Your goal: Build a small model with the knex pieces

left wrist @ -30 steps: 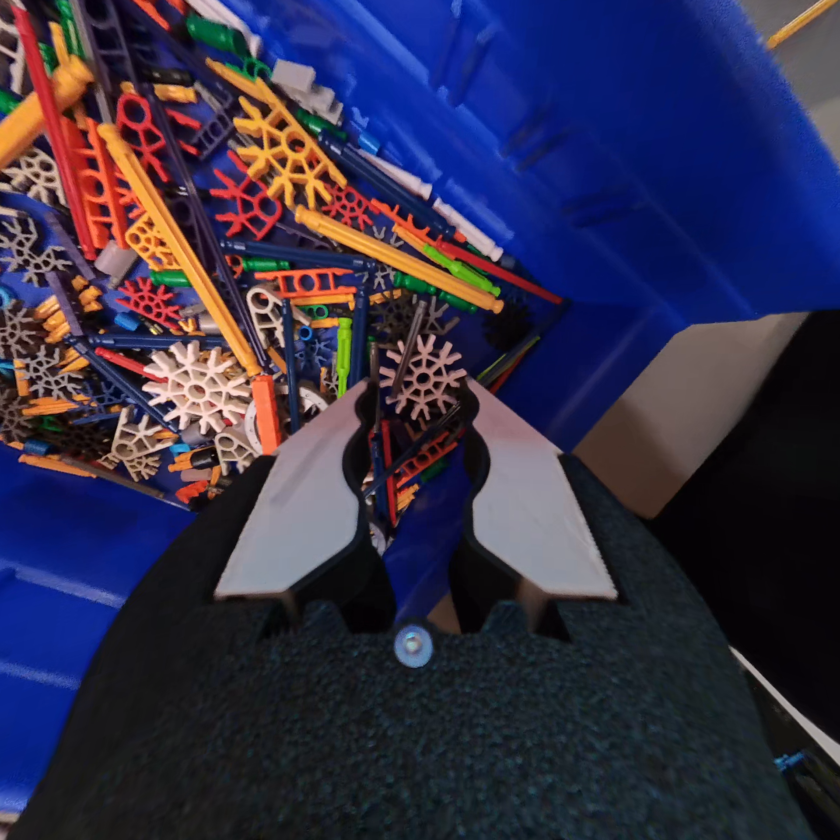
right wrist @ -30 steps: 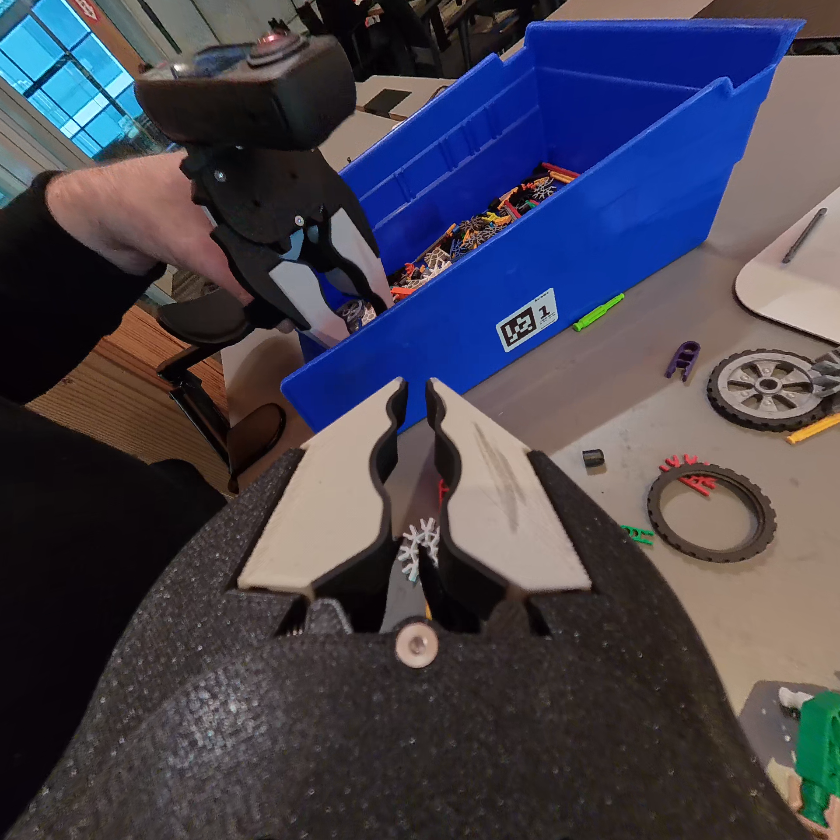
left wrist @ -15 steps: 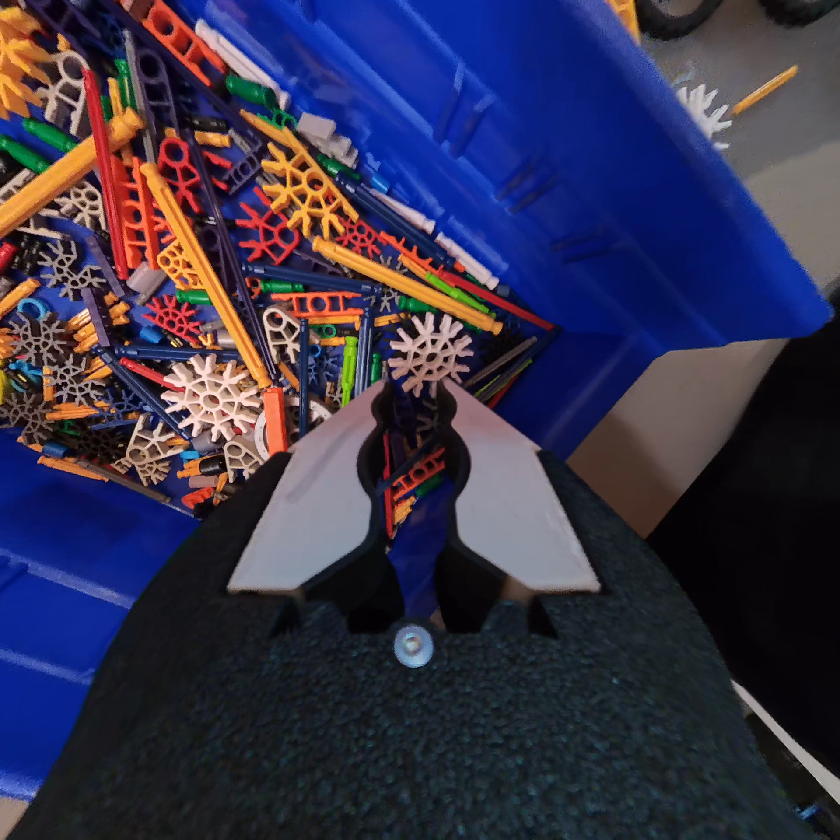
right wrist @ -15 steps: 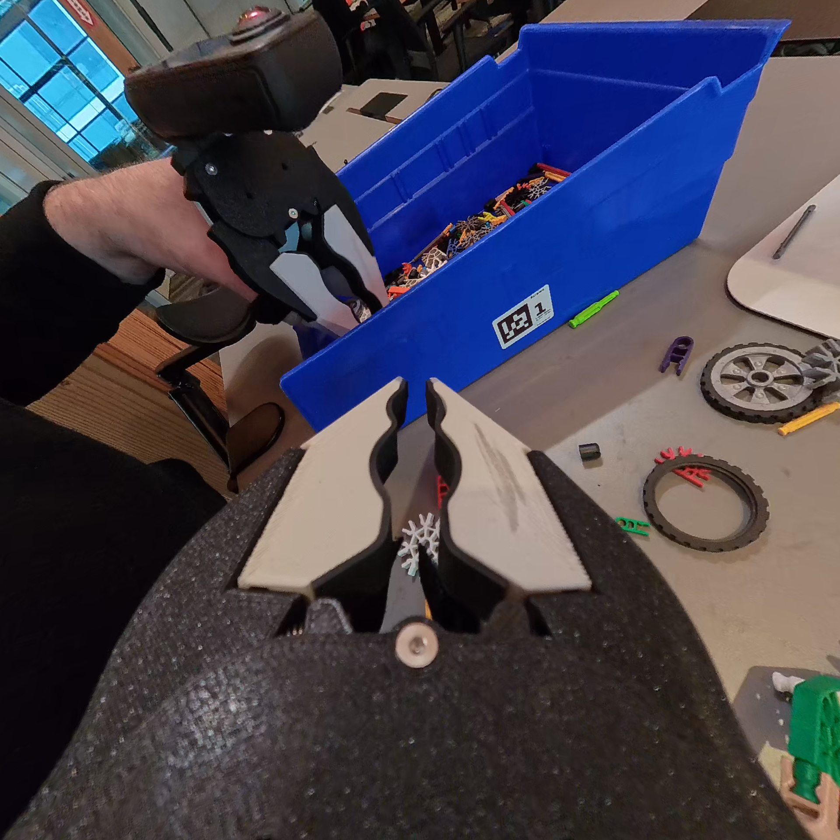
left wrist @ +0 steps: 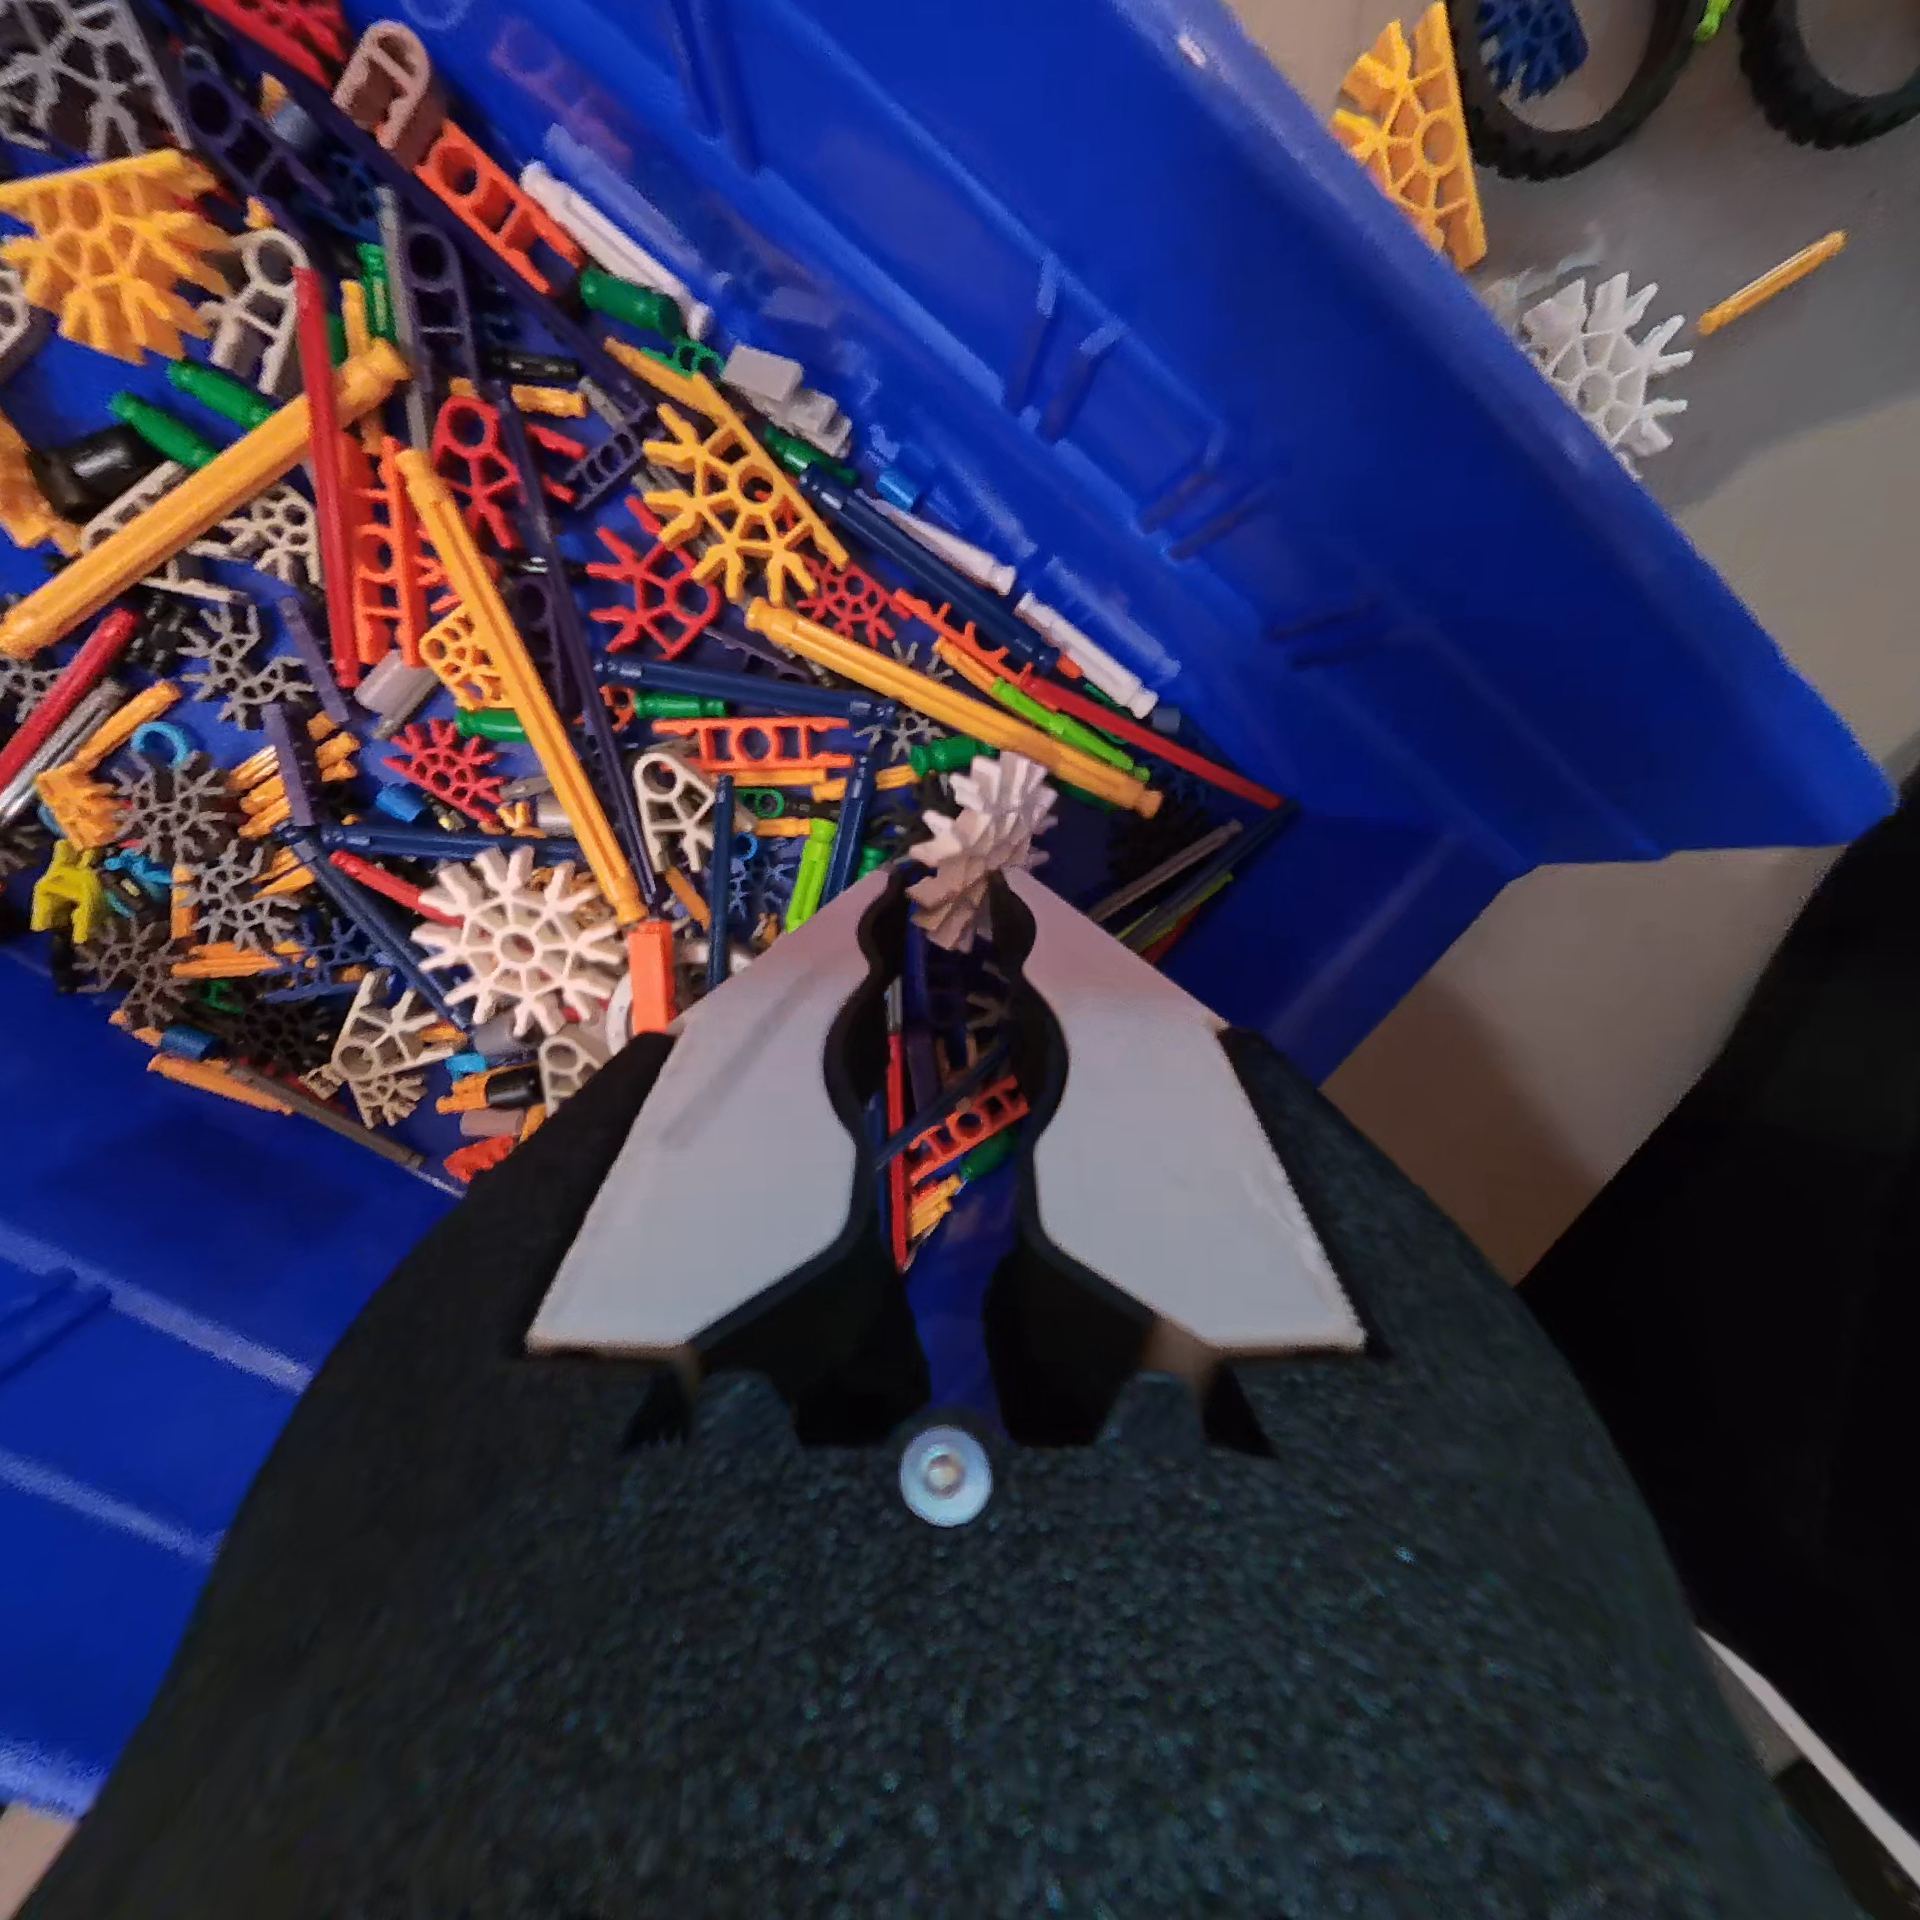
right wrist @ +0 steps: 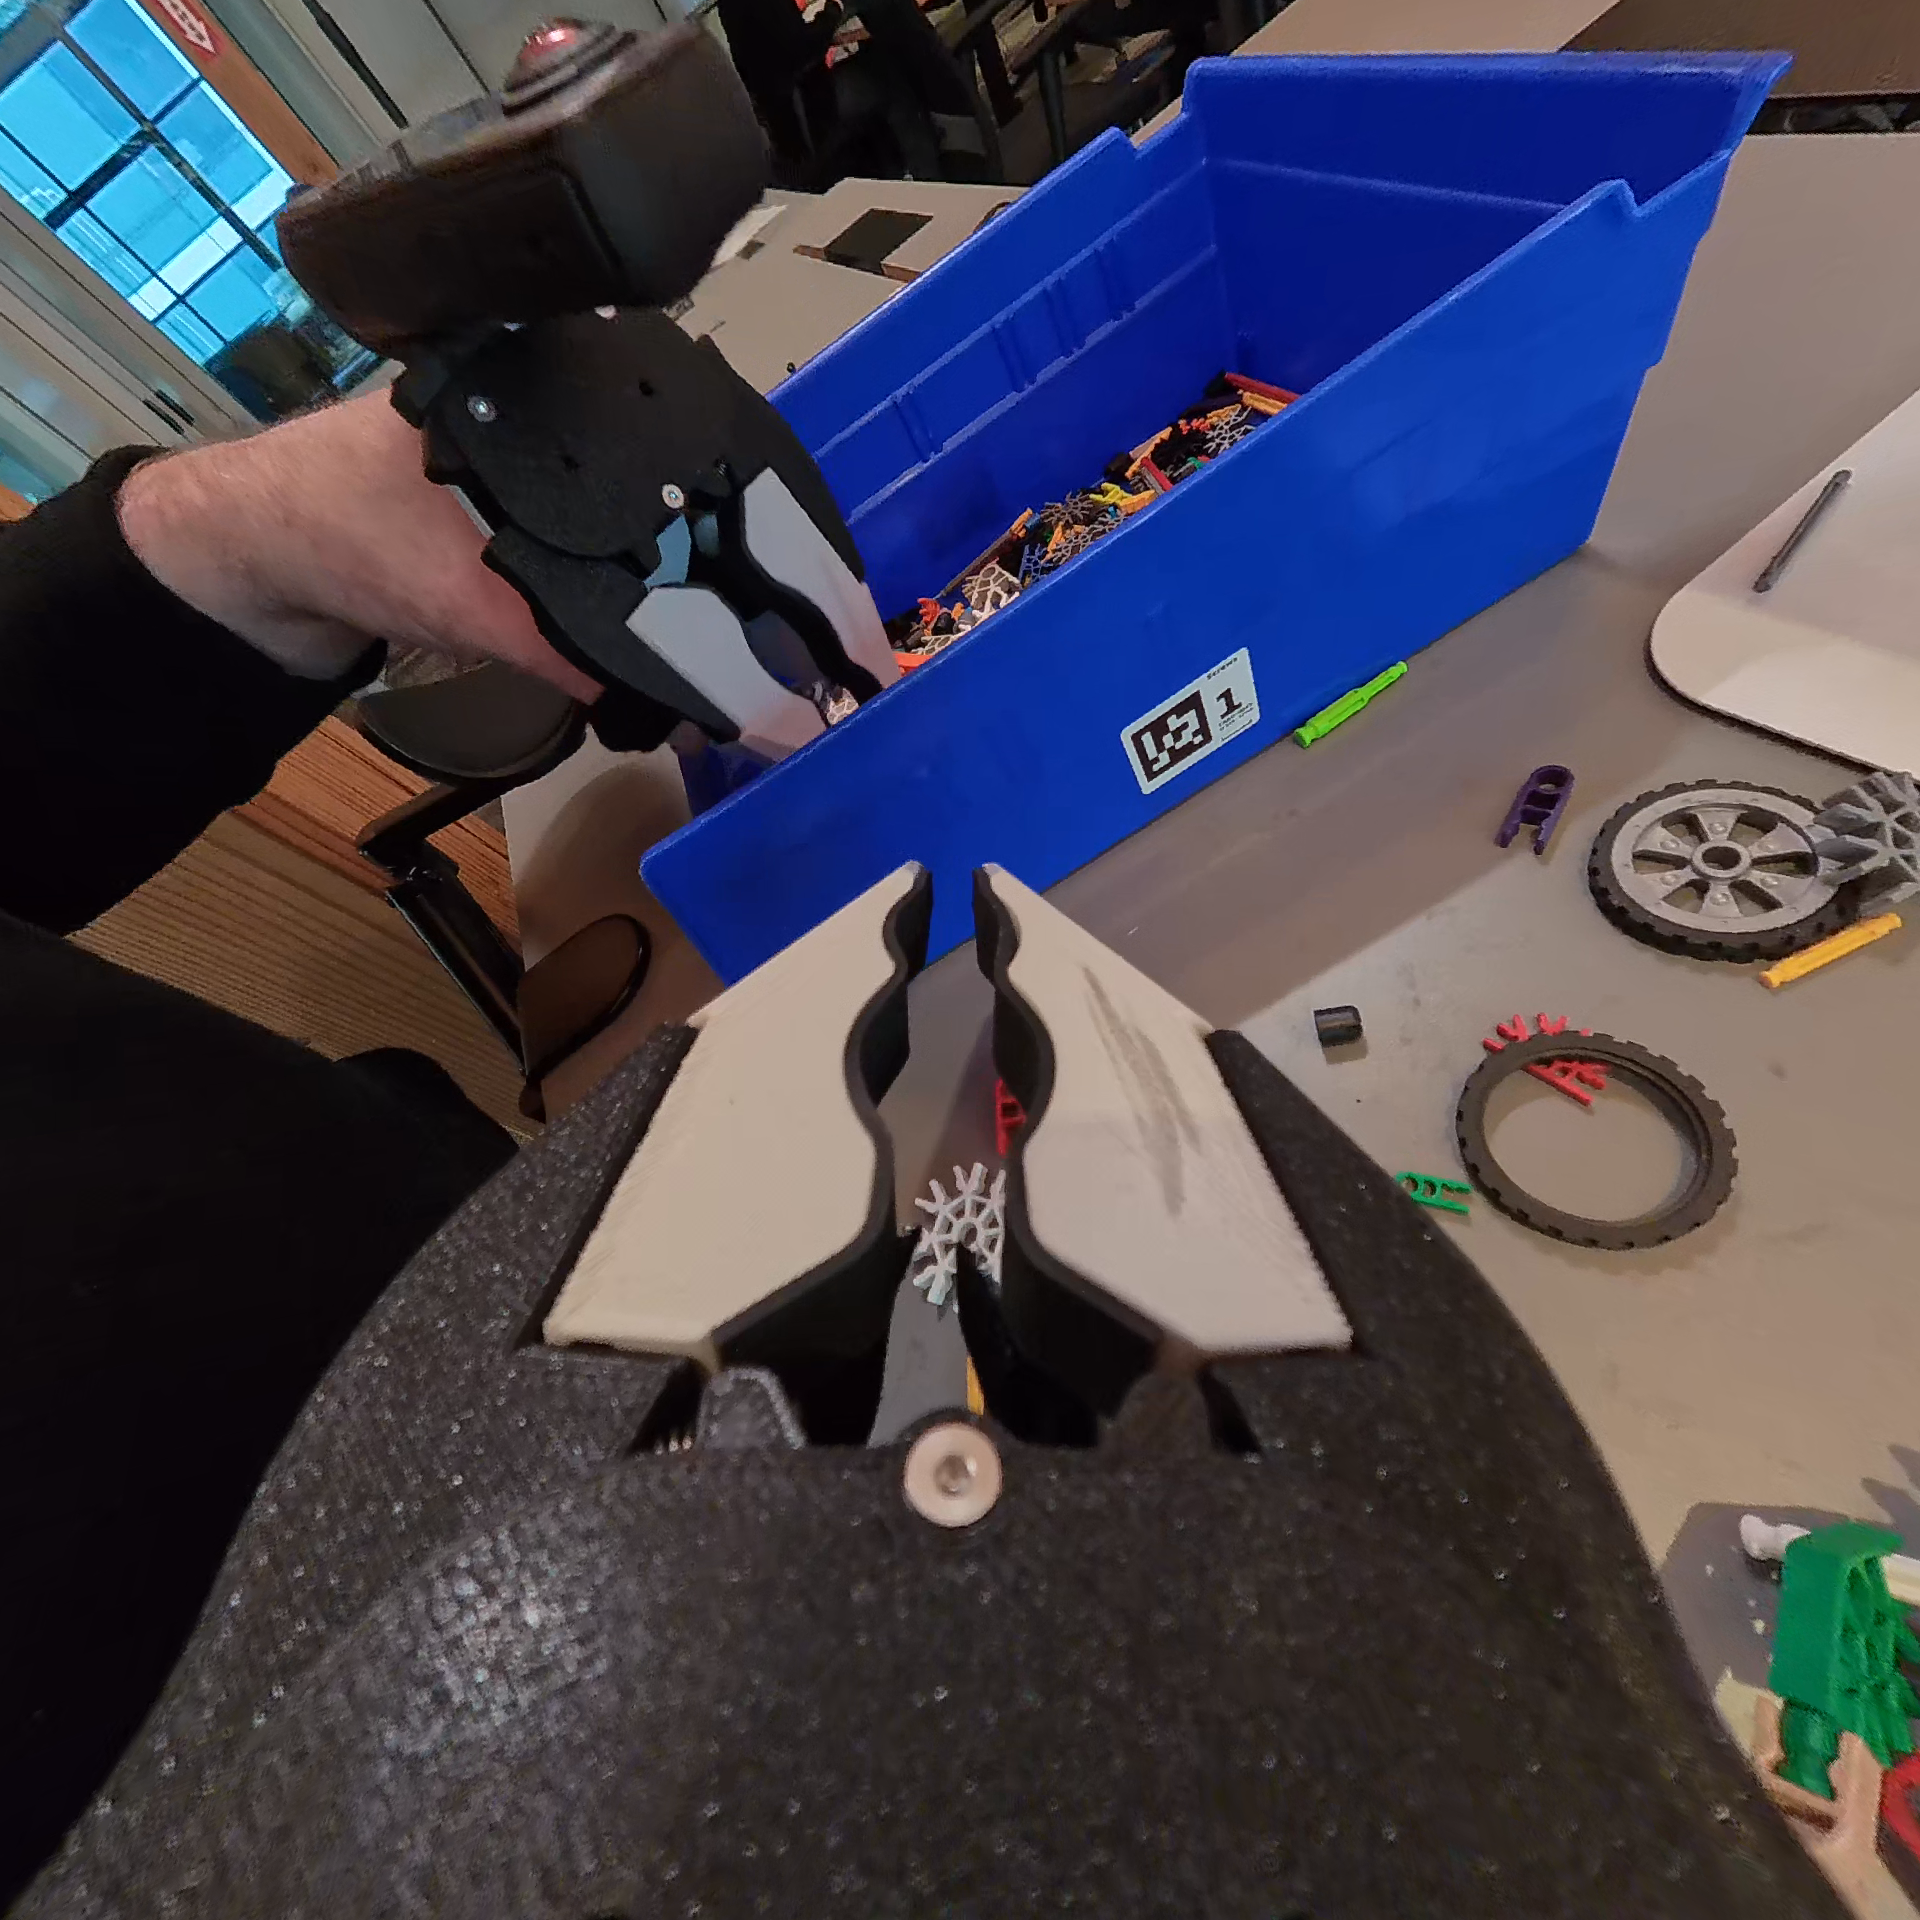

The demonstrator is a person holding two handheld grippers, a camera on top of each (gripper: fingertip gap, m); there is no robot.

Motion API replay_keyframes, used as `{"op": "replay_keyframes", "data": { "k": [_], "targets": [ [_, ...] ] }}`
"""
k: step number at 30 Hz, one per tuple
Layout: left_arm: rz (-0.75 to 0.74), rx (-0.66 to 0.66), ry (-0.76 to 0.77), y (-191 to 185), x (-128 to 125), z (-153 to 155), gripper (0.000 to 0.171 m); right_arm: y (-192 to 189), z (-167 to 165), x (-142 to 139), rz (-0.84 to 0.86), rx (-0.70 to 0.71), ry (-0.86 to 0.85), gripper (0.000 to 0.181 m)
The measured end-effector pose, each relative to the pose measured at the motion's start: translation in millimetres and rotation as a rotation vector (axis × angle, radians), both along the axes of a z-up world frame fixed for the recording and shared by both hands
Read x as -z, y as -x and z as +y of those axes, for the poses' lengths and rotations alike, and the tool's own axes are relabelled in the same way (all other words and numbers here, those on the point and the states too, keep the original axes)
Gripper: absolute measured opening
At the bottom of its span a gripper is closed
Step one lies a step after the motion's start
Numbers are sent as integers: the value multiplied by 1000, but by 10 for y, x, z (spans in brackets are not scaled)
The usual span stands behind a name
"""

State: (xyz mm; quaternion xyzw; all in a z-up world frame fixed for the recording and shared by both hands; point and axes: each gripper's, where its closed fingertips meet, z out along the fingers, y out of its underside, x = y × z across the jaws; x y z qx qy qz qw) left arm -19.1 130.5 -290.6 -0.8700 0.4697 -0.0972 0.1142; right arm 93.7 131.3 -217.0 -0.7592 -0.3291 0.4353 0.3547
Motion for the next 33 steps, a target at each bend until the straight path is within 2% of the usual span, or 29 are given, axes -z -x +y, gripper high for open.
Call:
{"op": "replay_keyframes", "data": {
  "k": [7, 19, 27, 33],
  "targets": [
    [-32, -38, -31, 89, -122, 29, 4, 37, -3, -36, 2, -17, -9, 8],
    [-143, -212, -83, 367, -442, 183, 3, 48, -6, -64, 0, -26, -16, 8],
    [-130, -215, -38, 320, -334, 131, 4, 56, -6, -81, 5, -30, -18, 8],
    [-145, -220, -39, 290, -358, 137, 4, 18, -8, -73, 2, -25, -17, 8]
  ]
}}
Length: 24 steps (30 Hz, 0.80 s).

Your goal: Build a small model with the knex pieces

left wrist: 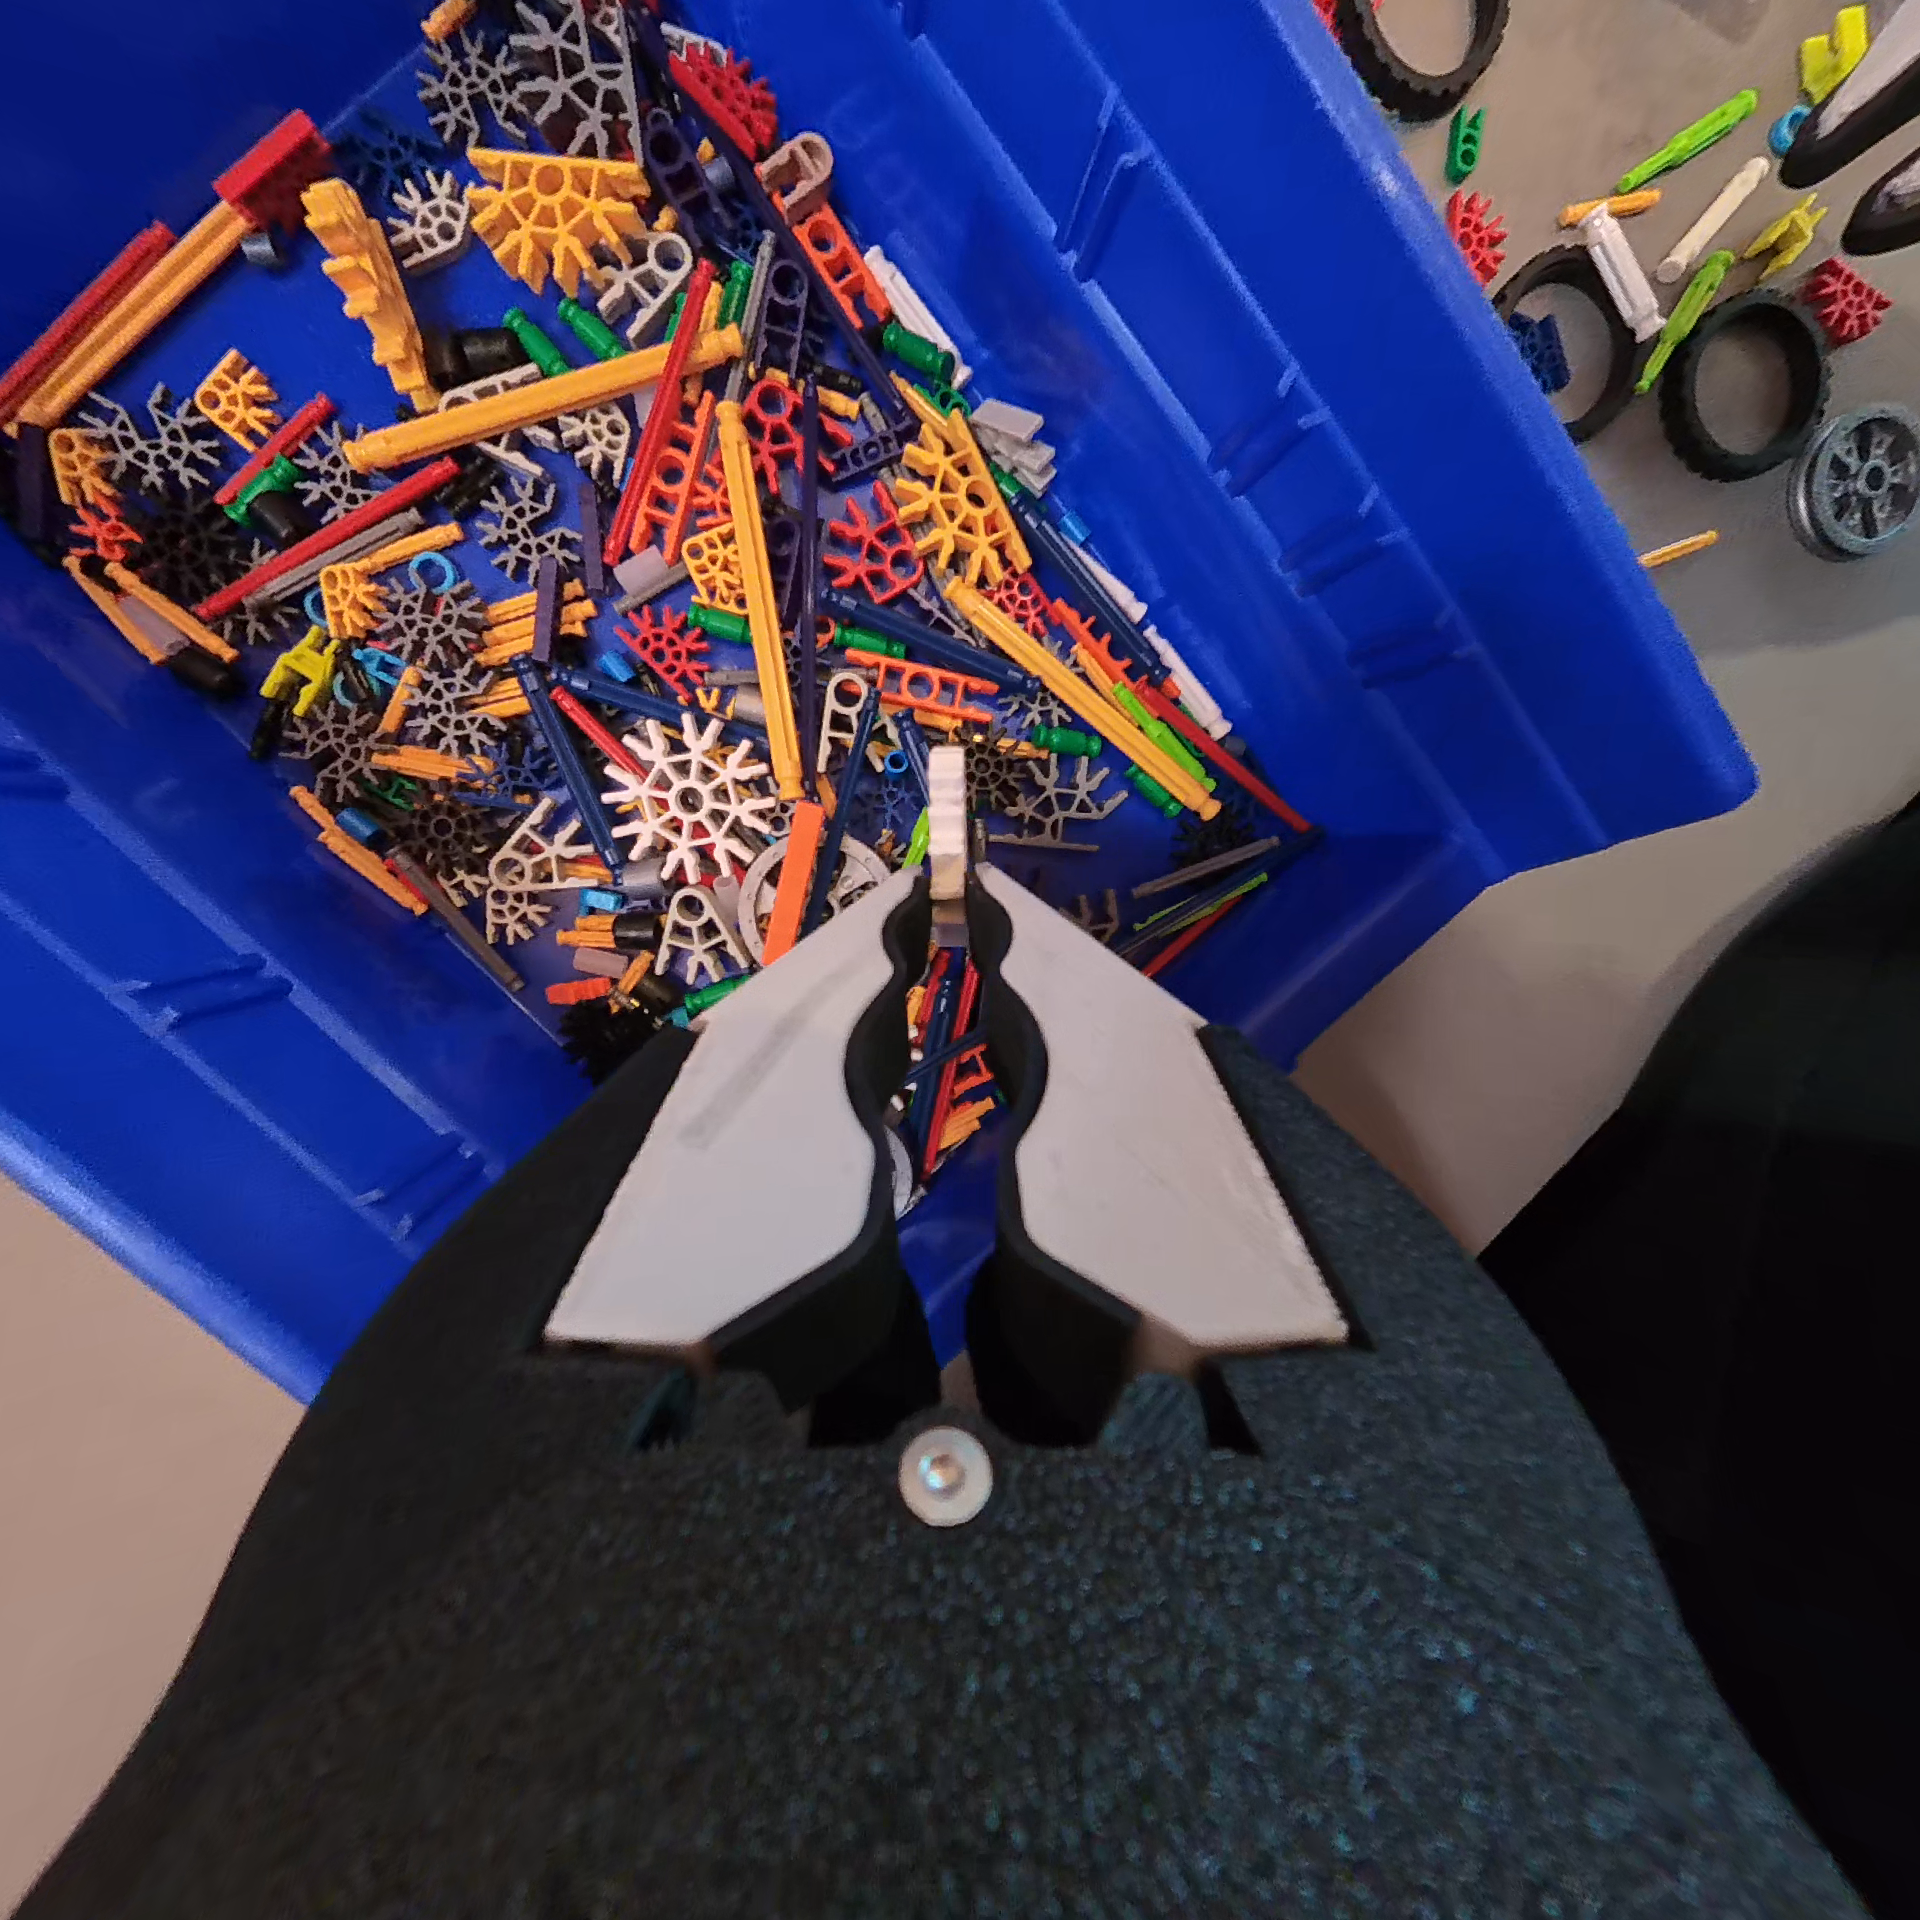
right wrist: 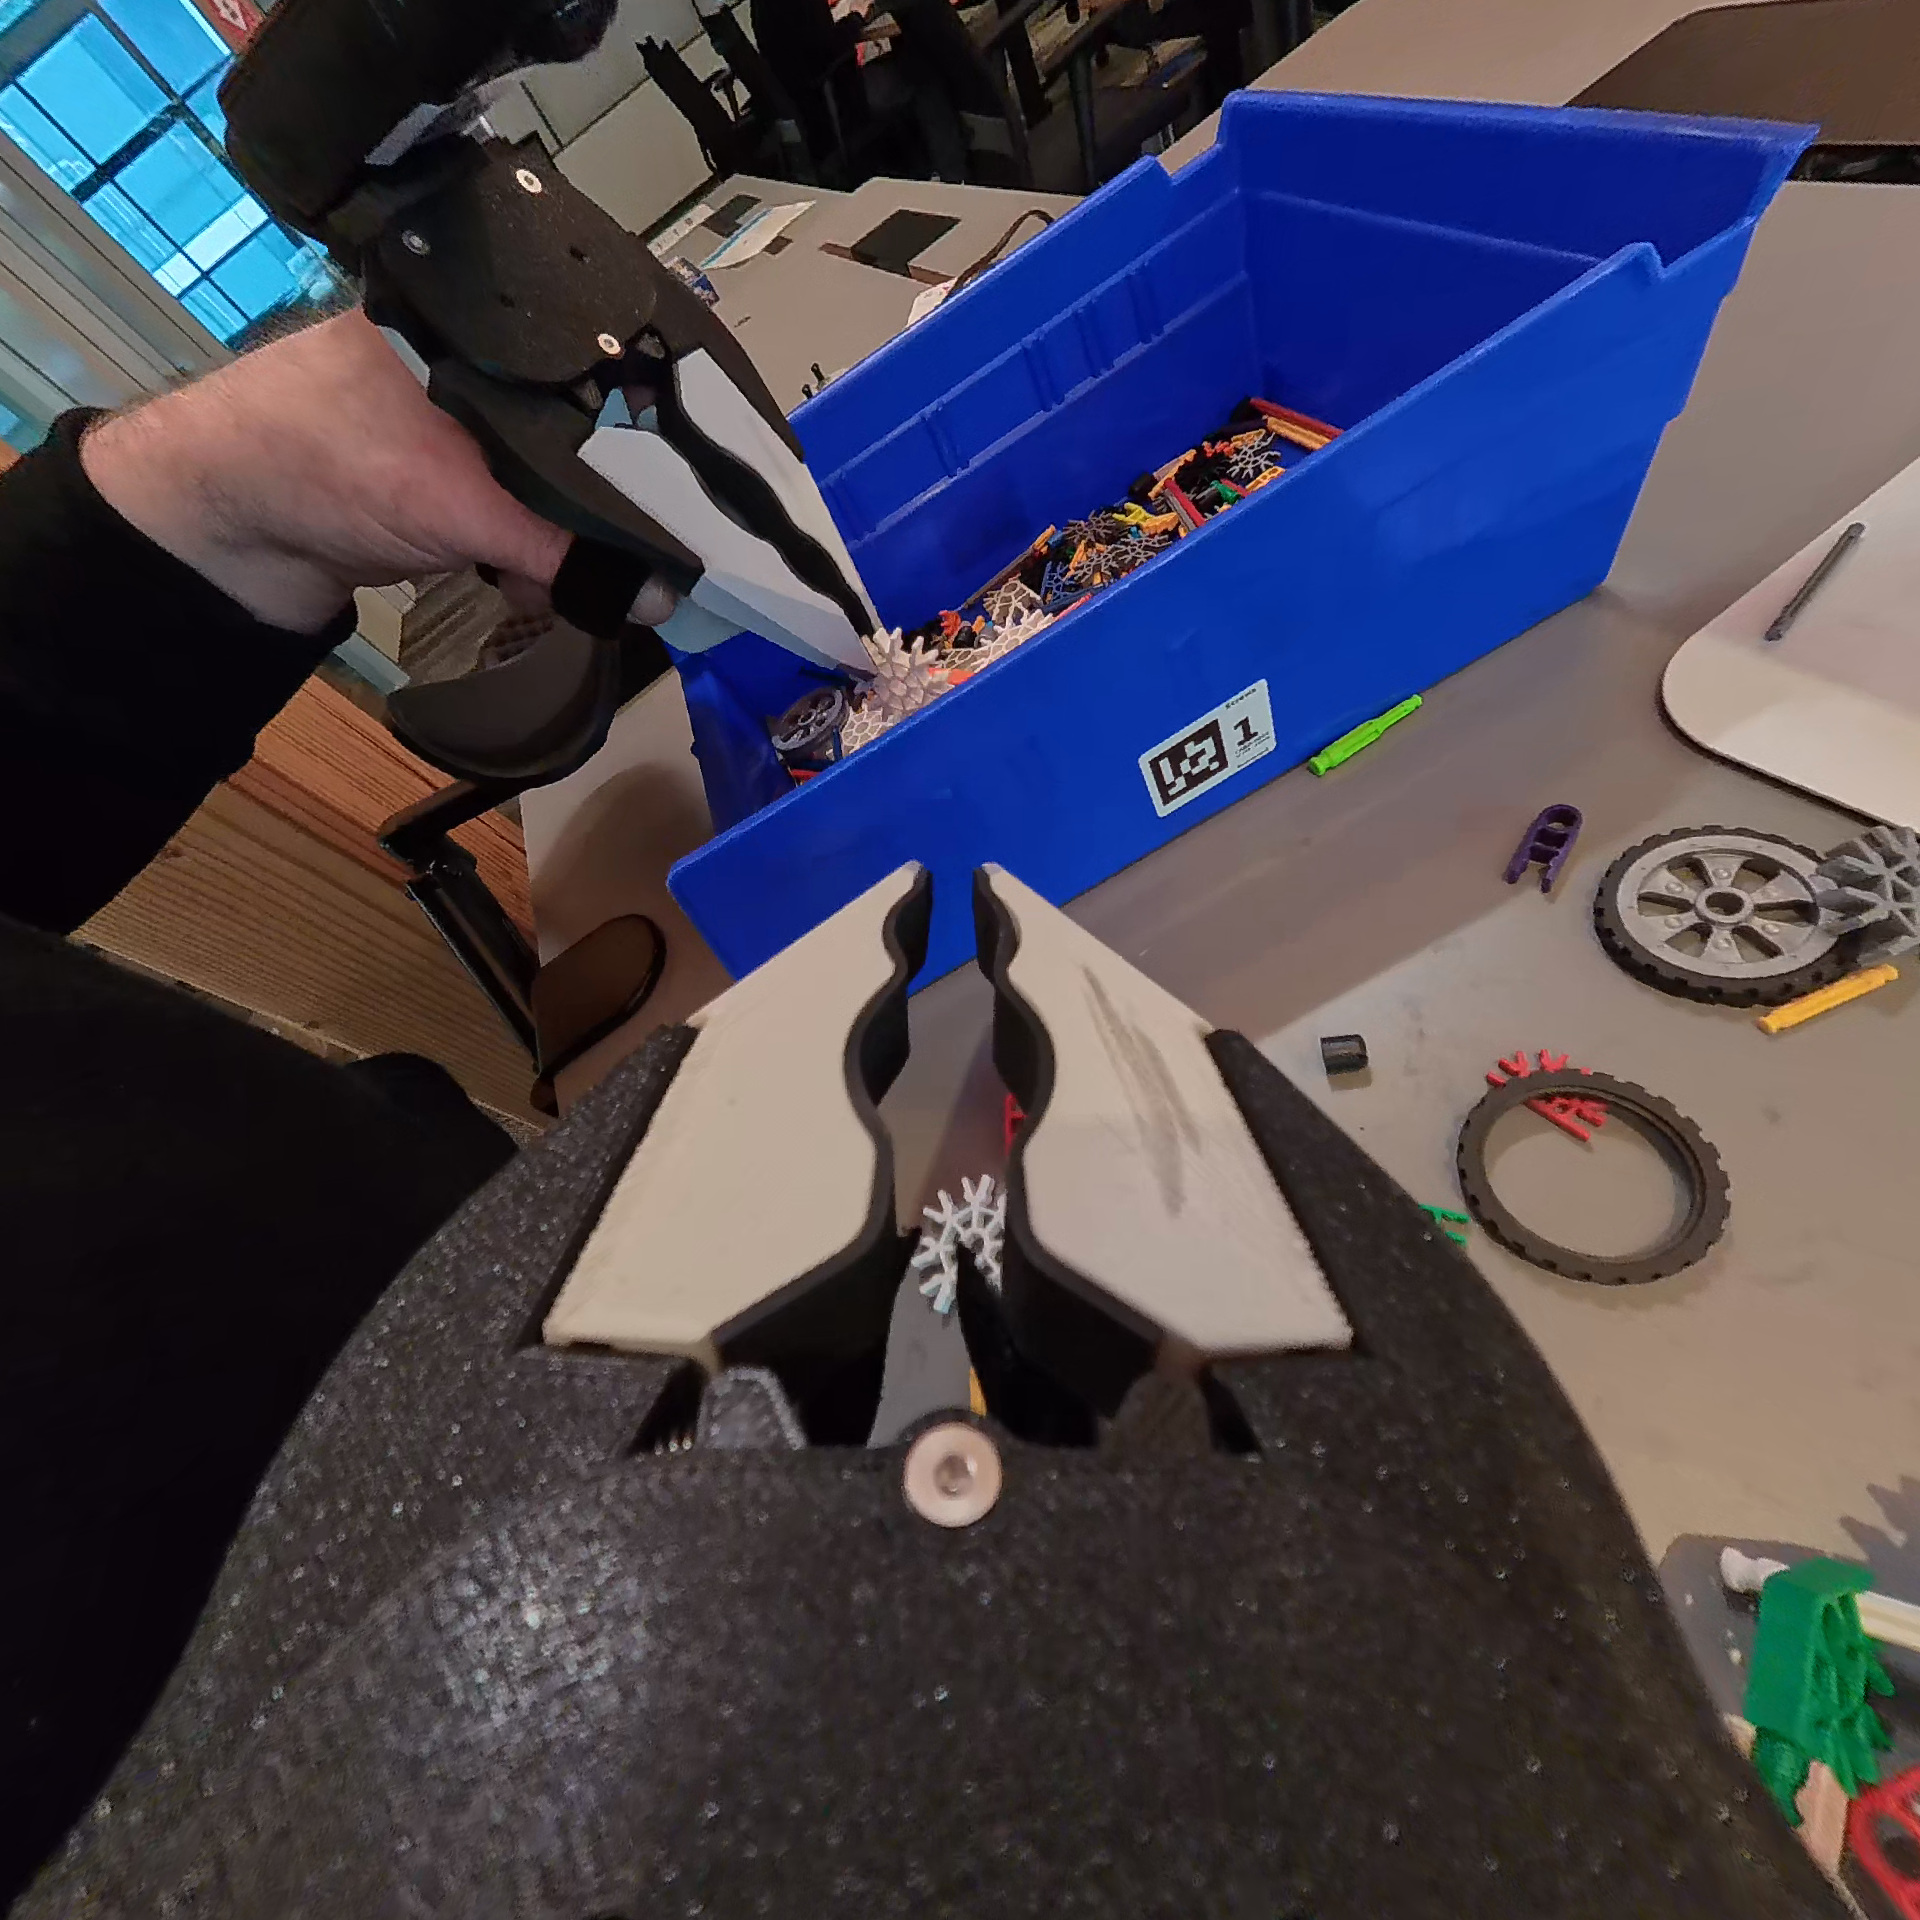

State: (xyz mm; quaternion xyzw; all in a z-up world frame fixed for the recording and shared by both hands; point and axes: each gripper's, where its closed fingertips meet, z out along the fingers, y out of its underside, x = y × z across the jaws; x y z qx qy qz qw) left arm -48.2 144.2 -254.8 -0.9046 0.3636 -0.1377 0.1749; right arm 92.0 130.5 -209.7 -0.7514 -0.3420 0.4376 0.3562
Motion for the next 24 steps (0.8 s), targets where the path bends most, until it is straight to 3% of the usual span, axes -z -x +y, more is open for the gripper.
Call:
{"op": "replay_keyframes", "data": {
  "k": [8, 19, 24],
  "targets": [
    [-24, 28, -16, -96, -118, -35, 4, -26, -17, -29, 6, -1, -8, 8],
    [-267, 148, -28, -609, -636, -202, 4, 28, -205, -212, 54, -86, -84, 13],
    [-212, 106, -6, -501, -526, -137, 4, 21, -208, -159, 29, -77, -81, 14]
  ]
}}
